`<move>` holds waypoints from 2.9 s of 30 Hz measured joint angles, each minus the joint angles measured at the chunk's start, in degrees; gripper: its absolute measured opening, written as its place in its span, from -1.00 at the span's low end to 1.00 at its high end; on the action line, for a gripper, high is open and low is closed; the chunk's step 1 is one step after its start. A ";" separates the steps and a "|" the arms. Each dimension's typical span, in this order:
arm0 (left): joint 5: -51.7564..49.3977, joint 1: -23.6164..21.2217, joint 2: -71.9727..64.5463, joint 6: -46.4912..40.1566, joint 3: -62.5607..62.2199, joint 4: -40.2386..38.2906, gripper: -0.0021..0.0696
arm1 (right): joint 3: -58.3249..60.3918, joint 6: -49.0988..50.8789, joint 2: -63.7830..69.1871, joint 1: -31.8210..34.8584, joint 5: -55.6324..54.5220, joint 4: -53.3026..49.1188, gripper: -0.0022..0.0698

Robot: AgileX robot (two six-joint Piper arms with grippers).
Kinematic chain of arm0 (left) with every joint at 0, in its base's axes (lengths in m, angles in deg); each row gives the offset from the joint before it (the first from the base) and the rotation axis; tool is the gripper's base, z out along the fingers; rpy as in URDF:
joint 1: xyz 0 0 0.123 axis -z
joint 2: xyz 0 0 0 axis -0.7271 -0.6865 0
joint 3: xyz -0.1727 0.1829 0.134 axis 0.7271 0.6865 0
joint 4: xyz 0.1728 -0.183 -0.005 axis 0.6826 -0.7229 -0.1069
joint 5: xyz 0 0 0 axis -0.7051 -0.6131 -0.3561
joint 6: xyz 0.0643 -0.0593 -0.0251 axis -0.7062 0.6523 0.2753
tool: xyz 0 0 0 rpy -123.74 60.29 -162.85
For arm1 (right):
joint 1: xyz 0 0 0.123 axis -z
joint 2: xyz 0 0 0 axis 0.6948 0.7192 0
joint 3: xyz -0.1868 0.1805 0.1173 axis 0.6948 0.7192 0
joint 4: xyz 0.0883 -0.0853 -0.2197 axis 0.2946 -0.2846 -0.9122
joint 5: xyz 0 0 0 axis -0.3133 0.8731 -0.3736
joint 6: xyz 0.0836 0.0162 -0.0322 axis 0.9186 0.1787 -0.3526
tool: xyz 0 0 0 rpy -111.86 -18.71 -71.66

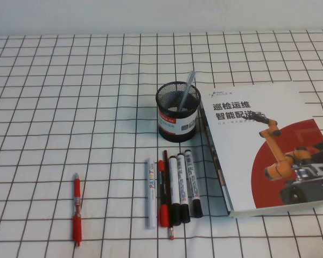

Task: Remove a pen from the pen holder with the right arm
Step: 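Take a marker out of the pen holder and lay it on the table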

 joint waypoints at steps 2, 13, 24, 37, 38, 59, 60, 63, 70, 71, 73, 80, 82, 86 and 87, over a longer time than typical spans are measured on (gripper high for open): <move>0.00 0.00 0.00 0.00 0.00 0.00 -0.95 | 0.00 0.00 0.00 0.00 0.00 0.00 -0.98; 0.00 0.00 0.00 0.00 0.00 0.00 -0.95 | 0.00 0.00 0.00 0.00 0.00 0.00 -0.98; 0.00 0.00 0.00 0.00 0.00 0.00 -0.95 | 0.00 0.00 0.00 0.00 0.00 0.11 -0.98; 0.00 0.00 0.00 0.00 0.00 0.00 -0.95 | 0.00 0.00 0.00 0.00 0.00 0.32 -0.98; 0.00 0.00 0.00 0.00 0.00 0.00 -0.95 | 0.00 0.00 0.00 0.00 0.00 0.74 -0.98; 0.00 0.00 0.00 0.00 0.00 0.00 -0.95 | 0.03 0.10 0.00 0.00 -17.26 33.30 -0.98; 0.00 0.00 0.00 0.00 0.00 0.00 -0.95 | 0.03 0.10 0.00 0.00 -17.68 33.87 -0.98; 0.00 0.00 0.00 0.00 0.00 0.00 -0.95 | 0.03 0.10 0.00 0.00 -18.14 36.65 -0.98; 0.00 0.00 0.00 0.00 0.00 0.00 -0.95 | -2.19 0.10 2.65 0.00 -11.73 40.75 -0.98; 0.00 0.00 0.00 0.00 0.00 0.00 -0.95 | -3.64 0.10 4.76 0.00 -9.78 40.75 -0.98; 0.00 0.00 0.00 0.00 0.00 0.00 -0.95 | -7.31 0.10 10.13 0.00 -5.92 39.73 -0.98; 0.00 0.00 0.00 0.00 0.00 0.00 -0.95 | -20.39 -4.88 30.51 0.00 5.70 34.74 -0.98; 0.00 0.00 0.00 0.00 0.00 0.00 -0.95 | -24.01 -7.92 35.89 0.00 8.09 34.61 -0.98; 0.00 0.00 0.00 0.00 0.00 0.00 -0.95 | -28.74 -14.24 44.02 0.00 8.50 37.46 -0.98; 0.00 0.00 0.00 0.00 0.00 0.00 -0.95 | -29.69 -16.10 46.15 -0.17 8.06 38.80 -0.98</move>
